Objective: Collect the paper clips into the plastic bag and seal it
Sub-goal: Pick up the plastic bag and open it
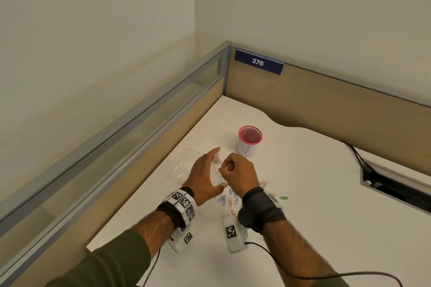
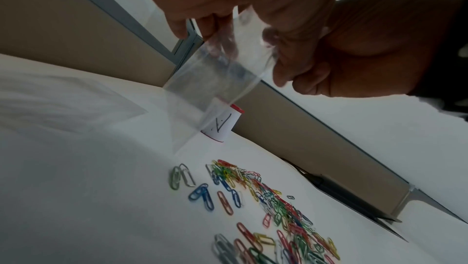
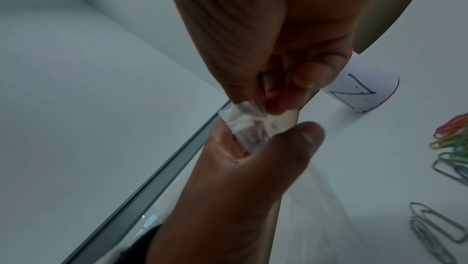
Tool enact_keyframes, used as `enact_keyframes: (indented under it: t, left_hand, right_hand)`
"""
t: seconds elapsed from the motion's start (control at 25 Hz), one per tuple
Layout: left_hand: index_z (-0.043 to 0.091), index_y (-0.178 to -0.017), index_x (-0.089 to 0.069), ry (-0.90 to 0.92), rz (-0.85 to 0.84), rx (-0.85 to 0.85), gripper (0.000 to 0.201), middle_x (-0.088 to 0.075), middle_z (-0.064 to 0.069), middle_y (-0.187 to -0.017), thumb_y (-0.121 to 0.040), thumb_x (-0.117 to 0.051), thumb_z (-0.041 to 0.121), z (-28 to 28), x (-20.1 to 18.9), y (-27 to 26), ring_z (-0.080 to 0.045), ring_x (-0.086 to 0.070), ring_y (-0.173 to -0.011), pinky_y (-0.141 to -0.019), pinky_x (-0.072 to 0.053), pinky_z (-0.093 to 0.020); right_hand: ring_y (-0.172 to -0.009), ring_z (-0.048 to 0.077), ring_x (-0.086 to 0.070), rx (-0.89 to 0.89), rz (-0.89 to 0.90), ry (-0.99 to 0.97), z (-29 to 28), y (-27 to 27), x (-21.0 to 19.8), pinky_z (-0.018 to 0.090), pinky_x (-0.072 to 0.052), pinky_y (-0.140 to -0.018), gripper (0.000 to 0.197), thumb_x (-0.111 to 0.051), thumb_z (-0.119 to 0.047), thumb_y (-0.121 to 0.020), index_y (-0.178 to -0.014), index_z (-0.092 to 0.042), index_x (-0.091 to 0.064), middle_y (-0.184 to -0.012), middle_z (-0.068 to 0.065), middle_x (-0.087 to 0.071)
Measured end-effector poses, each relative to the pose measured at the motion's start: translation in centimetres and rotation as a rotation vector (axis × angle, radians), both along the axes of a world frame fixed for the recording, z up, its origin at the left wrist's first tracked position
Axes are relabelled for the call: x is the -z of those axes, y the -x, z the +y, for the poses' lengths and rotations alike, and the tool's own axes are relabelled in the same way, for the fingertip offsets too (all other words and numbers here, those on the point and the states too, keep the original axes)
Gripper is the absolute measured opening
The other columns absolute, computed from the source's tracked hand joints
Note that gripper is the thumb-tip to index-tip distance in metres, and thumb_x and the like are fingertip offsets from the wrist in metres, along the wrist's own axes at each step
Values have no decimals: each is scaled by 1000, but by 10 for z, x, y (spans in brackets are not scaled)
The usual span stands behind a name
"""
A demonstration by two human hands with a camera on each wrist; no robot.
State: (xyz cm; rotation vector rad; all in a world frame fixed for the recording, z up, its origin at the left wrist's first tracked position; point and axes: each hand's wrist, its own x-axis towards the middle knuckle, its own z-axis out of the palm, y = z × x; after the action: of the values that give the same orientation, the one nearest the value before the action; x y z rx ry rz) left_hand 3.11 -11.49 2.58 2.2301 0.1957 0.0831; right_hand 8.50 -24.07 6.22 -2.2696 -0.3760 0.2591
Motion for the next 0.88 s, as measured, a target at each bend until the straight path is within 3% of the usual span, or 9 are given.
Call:
enact_keyframes:
  t: [0.08, 0.16, 0.36, 0.56, 0.68, 0.8, 0.88]
  left_hand:
    - [29, -144, -32, -34, -31, -18, 85, -49, 7, -130, -75, -79, 22, 5, 5, 1, -7, -42, -120, -108, -44, -43]
    - [25, -135, -39, -69, -58, -28, 71, -50, 8, -126, -76, -78, 24, 11, 10, 1, -4, -41, -115, -105, -46, -41]
    - [32, -133, -37, -37, -28, -4, 80, -47, 12, -133, -68, -84, 38, 12, 12, -5, -7, -42, -122, -104, -41, -30]
    - [37, -111, -41, -70, -36, -59, 55, -54, 13, -111, -74, -81, 33, 16, 15, -7, -11, -53, -109, -93, -49, -31]
    - [35, -108, -45, -72, -50, -54, 52, -58, 12, -107, -71, -80, 32, 22, 19, -7, -11, -58, -103, -87, -56, -35]
    - [30, -109, -47, -79, -60, -38, 51, -60, 11, -105, -70, -80, 29, 19, 20, -9, -11, -59, -100, -85, -55, -33]
    - [27, -108, -47, -86, -62, -50, 47, -59, 10, -101, -73, -79, 29, 14, 17, -11, -10, -58, -96, -81, -51, -26]
  right_hand:
    - [-71, 18, -57, 37, -33, 27, -3, -2, -1, 35, -54, -73, 1, -61, -19, -84, -84, -19, -60, -77, -3, -61]
    - [-72, 19, -59, 63, -41, 44, -6, -3, -2, 36, -54, -73, 2, -58, -18, -85, -84, -20, -60, -76, -3, -61]
    - [-72, 16, -57, -43, -29, 67, -3, -2, -4, 30, -51, -72, 4, -57, -20, -88, -88, -20, -61, -80, -4, -61]
    - [-79, 9, -58, 42, -157, -6, -2, 6, -16, 25, -53, -75, 23, -56, -44, -91, -101, -23, -61, -91, -7, -60]
    - [-84, 8, -60, -172, -170, -19, -1, 11, -27, 23, -52, -77, 31, -60, -49, -87, -101, -22, -66, -95, -7, -64]
    - [-94, 15, -61, -321, -118, 181, 6, 12, -22, 34, -51, -88, 23, -57, -38, -91, -105, -21, -64, -105, -3, -68]
    - [-90, 21, -64, -322, -69, 161, 10, 12, -16, 44, -53, -87, 16, -47, -31, -95, -99, -22, -59, -101, 1, -69]
